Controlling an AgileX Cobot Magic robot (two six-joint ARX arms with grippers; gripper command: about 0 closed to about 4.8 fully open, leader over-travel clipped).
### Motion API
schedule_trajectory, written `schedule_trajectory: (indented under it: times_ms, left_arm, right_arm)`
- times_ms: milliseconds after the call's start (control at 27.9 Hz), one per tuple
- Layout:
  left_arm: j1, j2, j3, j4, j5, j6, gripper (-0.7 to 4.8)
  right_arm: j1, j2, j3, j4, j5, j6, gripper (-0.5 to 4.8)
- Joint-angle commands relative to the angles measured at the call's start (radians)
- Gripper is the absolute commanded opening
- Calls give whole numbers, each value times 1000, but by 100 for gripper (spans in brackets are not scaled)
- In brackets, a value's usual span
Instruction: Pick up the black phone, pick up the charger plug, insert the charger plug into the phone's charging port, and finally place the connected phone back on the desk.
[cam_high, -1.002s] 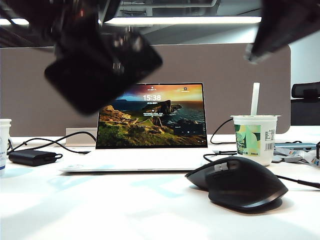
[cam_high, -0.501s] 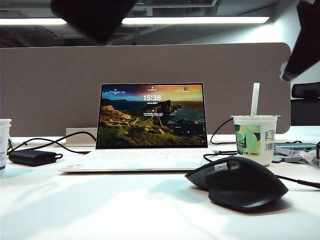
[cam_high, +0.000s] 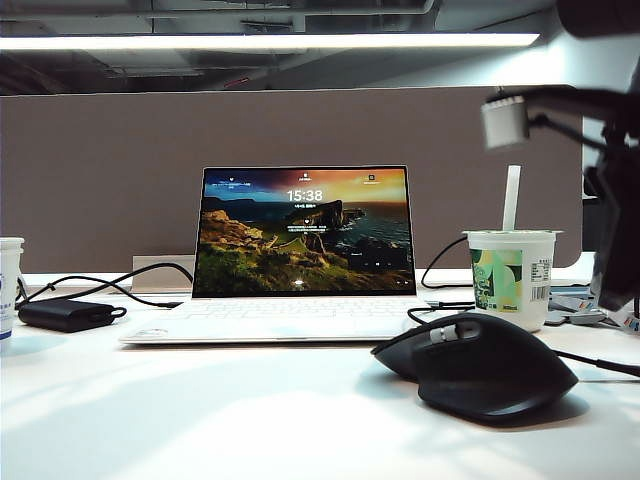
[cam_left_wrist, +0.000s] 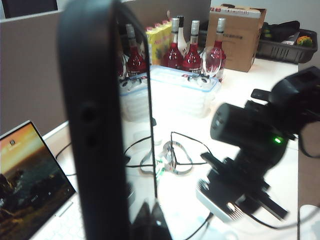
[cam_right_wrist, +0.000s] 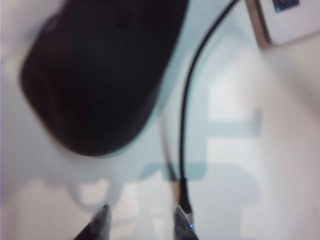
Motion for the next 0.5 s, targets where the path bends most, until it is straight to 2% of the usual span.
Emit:
schedule_trajectory:
  times_ms: [36, 251, 394, 501]
  left_arm:
    - [2, -8, 7, 27, 32, -4, -7]
    - [2, -8, 7, 27, 31, -3, -6]
    - [1, -8, 7, 27, 43, -3, -7]
    - [1, -8, 7, 27, 49, -3, -7]
  right_arm:
    - [-70, 23, 2, 20, -46, -57, 206]
    - [-165, 34, 3, 35, -89, -137, 216]
    - [-173, 34, 3, 42, -110, -201, 216]
    - [-173, 48, 3, 61, -111, -205, 216]
